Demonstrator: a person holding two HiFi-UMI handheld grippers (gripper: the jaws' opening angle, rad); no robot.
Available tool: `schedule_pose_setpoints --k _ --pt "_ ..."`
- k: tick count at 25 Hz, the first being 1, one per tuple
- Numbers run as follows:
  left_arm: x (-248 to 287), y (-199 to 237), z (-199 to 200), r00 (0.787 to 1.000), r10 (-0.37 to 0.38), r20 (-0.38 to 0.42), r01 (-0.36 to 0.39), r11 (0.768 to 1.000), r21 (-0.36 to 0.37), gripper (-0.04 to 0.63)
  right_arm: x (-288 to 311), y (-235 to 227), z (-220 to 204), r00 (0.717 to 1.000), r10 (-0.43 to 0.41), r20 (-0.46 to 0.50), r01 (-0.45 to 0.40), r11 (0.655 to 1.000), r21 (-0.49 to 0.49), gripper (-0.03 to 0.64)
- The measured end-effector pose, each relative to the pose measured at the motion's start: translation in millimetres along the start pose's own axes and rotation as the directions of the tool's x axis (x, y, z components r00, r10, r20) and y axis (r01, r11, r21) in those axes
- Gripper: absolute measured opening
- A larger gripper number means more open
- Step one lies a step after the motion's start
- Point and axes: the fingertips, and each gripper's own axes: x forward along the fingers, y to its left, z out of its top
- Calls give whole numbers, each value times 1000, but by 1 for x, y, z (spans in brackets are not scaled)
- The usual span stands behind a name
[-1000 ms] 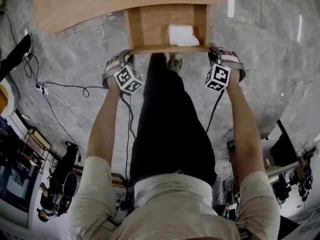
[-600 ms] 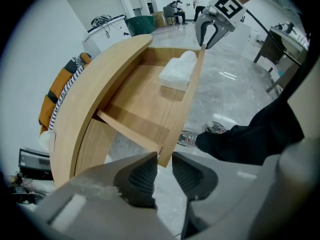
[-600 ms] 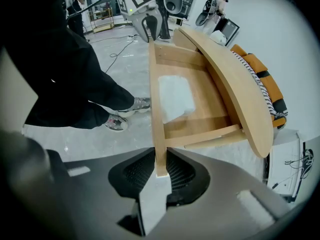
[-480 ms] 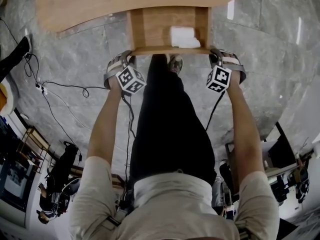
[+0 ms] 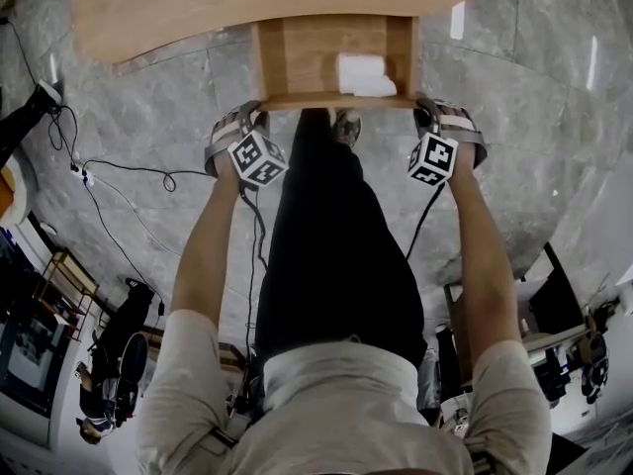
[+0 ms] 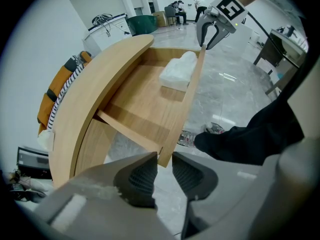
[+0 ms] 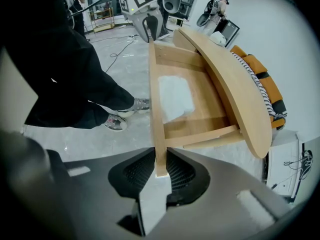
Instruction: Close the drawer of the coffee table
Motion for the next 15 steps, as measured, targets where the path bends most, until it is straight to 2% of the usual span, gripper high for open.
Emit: schedule_pose_setpoints --k 15 --pt "-1 20 11 1000 25 13 -25 1000 -12 121 0 -22 2 1000 -30 0 30 1000 4 80"
